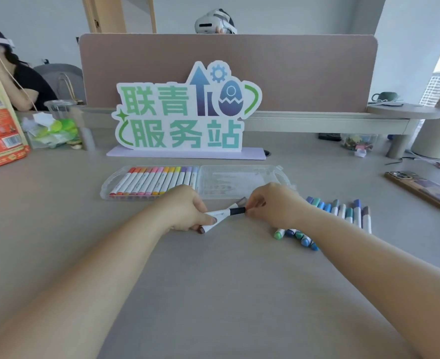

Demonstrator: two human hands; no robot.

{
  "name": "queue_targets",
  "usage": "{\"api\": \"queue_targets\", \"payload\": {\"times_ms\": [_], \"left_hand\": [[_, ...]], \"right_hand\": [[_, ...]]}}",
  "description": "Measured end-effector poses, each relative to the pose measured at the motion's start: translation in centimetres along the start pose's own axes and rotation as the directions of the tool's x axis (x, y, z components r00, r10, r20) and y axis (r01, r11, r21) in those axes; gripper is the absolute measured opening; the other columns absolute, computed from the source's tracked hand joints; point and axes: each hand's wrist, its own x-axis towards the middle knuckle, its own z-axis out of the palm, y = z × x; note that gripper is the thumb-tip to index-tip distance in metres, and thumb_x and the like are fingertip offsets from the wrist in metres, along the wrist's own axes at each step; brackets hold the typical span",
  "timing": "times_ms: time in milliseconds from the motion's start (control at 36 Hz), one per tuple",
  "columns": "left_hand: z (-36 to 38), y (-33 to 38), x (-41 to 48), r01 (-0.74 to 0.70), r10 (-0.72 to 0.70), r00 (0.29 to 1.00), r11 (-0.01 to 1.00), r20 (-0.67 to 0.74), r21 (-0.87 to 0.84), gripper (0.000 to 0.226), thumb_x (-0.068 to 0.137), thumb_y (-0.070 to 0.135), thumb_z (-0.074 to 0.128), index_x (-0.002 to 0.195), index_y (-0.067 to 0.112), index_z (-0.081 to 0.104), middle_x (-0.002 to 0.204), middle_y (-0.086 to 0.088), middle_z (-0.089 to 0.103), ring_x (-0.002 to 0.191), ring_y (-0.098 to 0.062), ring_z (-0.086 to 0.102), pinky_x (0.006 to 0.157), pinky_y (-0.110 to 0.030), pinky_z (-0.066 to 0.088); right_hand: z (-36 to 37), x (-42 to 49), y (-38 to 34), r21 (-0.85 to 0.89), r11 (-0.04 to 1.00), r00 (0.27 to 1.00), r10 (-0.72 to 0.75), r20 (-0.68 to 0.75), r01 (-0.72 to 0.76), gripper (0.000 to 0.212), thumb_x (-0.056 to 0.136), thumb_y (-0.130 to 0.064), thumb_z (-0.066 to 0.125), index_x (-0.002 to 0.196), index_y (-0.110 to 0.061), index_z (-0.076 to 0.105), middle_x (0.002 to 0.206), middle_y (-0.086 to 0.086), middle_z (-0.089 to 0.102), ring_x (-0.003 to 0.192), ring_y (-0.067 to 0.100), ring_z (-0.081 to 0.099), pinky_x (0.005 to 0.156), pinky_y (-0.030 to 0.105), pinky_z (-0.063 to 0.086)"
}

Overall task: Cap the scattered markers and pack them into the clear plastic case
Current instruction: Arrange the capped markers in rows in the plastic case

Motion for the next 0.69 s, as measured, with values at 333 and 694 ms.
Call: {"api": "queue_targets", "payload": {"times_ms": [333, 694], "left_hand": [[-2.7, -2.4, 0.8, -0.024, -0.007, 0.983, 0.985, -0.183, -0.169, 0.018, 0.077, 0.033, 0.077, 0.091, 0.022, 0.075, 0.096, 0.005, 0.069, 0.094, -0.012, 0.059, 0.080, -0.026, 0.041], [-1.6, -2.2, 1.2, -0.095, 0.024, 0.975, 0.944, -0.221, -0.317, 0.019, 0.081, 0.031, 0.074, 0.090, 0.014, 0.072, 0.080, 0.008, 0.064, 0.072, -0.003, 0.056, 0.066, -0.020, 0.043]], "right_hand": [[1.8, 0.4, -1.5, 0.084, 0.993, 0.996, -0.086, -0.034, 0.089, 0.026, 0.091, -0.035, 0.055, 0.116, -0.033, 0.060, 0.094, -0.013, 0.058, 0.092, 0.010, 0.056, 0.089, 0.027, 0.044], [2.1, -0.3, -2.4, 0.189, 0.965, 0.981, -0.191, 0.024, 0.183, 0.018, 0.092, -0.031, 0.056, 0.103, -0.029, 0.069, 0.102, -0.011, 0.064, 0.093, 0.010, 0.057, 0.087, 0.026, 0.046]]}}
